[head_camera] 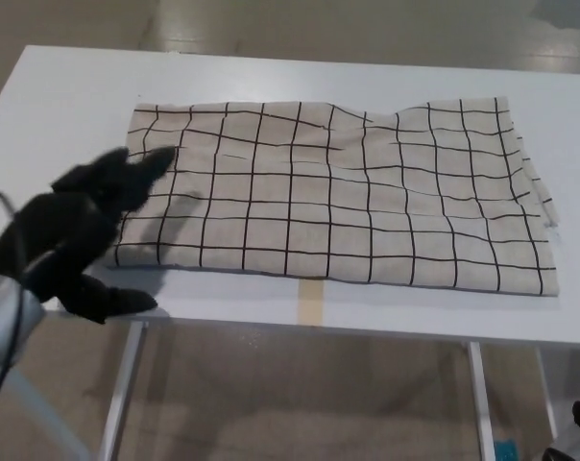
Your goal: Use the left hand to fold a white towel with checkered patterns in half.
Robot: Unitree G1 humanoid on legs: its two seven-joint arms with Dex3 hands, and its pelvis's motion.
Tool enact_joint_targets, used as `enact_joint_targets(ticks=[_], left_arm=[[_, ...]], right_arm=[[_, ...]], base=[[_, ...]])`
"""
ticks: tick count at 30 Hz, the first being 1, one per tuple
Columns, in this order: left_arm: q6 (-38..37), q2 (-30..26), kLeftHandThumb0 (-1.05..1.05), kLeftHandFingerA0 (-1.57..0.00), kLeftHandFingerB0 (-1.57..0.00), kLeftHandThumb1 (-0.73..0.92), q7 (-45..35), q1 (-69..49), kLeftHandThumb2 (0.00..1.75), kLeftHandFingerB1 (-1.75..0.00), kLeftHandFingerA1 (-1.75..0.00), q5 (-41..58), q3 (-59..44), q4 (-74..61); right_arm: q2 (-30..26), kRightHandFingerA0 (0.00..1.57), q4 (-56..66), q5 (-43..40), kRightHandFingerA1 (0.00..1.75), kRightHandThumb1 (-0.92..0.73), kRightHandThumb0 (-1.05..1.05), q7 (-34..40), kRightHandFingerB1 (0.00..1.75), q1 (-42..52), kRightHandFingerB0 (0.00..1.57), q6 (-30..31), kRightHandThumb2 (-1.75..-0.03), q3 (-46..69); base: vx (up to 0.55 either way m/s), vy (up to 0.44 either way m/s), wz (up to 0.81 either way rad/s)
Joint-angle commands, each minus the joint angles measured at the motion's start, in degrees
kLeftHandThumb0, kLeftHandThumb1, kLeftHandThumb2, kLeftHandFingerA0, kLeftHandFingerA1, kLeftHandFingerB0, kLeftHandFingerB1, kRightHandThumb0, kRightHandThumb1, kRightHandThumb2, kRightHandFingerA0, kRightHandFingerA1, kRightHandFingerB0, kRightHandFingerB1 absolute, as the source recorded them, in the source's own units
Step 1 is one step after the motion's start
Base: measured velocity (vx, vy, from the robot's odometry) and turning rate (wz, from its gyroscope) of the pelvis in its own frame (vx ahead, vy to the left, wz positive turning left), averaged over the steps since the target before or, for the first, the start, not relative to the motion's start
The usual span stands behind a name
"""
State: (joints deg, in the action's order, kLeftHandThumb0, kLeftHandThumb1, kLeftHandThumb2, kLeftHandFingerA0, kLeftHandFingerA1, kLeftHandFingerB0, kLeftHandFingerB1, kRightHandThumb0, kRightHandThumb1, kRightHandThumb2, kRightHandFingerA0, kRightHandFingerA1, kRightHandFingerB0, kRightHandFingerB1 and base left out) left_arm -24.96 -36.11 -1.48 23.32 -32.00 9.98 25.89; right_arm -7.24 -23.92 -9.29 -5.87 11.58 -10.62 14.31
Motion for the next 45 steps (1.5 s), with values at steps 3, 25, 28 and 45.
enact_joint_targets(ticks=[3, 25, 28, 45], left_arm=[[5.24, -1.02, -0.45, 0.0, 0.0, 0.42, 0.14, 7.12, 0.53, -0.04, 0.0, -10.61, 8.82, 9.79], [6.28, 0.59, -0.52, 0.0, 0.0, 0.35, 9.6, 15.79, 0.67, -0.06, 0.0, -16.22, 18.13, 18.28], [6.56, 0.89, -0.53, 0.0, 0.0, 0.35, 10.58, 15.76, 0.67, -0.06, 0.0, -16.85, 18.77, 17.88], [8.85, 4.92, -0.48, 0.0, 0.0, 0.33, 12.17, 17.41, 0.68, -0.17, -0.08, -19.34, 23.07, 21.79]], right_arm=[[-0.62, 0.44, 0.94, 1.29, 0.43, -0.56, -0.35, 0.26, 0.33, 1.57, 0.35, -0.68, -0.57, -0.28], [-0.5, 0.44, 0.12, 0.6, 0.44, -0.57, -0.36, -0.32, 0.33, 0.85, 0.37, -0.73, -0.57, 0.18], [-0.52, 0.44, 0.19, 1.0, 0.44, -0.57, -0.37, -0.21, 0.33, 1.27, 0.37, -1.06, -0.57, 0.05], [0.34, 0.45, 1.27, 0.82, 0.44, -0.58, -0.37, 0.32, 0.33, 2.07, 0.37, -1.47, -0.58, 0.27]], base=[[0.0, 0.0, 0.0], [0.0, 0.0, 0.0], [0.0, 0.0, 0.0], [0.0, 0.0, 0.0]])
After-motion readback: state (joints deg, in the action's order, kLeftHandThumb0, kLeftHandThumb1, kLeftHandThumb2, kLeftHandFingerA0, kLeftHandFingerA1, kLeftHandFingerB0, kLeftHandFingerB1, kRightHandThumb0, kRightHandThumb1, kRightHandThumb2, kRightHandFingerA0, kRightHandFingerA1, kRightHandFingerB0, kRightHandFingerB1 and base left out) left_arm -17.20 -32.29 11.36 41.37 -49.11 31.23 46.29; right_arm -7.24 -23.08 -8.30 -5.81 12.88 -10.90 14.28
